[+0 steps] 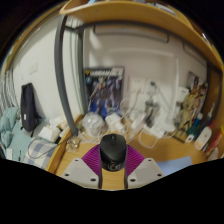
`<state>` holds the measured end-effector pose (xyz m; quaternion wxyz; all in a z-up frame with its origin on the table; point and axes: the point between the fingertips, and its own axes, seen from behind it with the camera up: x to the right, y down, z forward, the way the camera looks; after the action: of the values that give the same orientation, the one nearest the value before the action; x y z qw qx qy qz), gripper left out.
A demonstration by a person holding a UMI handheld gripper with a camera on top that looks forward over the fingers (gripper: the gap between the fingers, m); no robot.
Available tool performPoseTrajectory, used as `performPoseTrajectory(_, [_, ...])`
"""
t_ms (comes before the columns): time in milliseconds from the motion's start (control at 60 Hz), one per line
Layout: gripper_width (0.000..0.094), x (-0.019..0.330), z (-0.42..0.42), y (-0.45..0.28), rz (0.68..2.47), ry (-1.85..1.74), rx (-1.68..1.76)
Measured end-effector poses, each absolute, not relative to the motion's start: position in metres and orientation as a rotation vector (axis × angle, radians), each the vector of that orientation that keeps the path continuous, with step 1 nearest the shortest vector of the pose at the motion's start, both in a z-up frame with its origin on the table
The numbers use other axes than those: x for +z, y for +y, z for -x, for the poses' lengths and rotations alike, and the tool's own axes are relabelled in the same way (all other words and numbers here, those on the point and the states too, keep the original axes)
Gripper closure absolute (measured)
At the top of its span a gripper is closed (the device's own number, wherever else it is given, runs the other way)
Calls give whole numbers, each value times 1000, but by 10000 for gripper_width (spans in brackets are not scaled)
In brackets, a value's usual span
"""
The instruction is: Arrange mouse
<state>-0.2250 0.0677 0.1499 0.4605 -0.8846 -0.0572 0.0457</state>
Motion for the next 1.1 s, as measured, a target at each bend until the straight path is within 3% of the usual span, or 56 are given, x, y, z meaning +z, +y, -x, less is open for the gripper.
performPoseTrajectory(117, [650, 219, 148, 66, 2095, -100, 56])
performPoseTrajectory(250, [649, 236, 53, 56, 2073, -44, -22])
performPoseTrajectory(333, [650, 210, 6, 49, 2106, -20, -29])
performPoseTrajectory(467, [647, 140, -40, 35, 2197, -6, -35])
performPoseTrajectory(633, [650, 59, -55, 21, 2298, 8, 18])
performPoseTrajectory(833, [606, -7, -52, 2, 2399, -3, 49])
performPoseTrajectory(983, [589, -11, -50, 3, 2366, 14, 50])
performPoseTrajectory(1100, [495, -12, -50, 3, 2375, 13, 57])
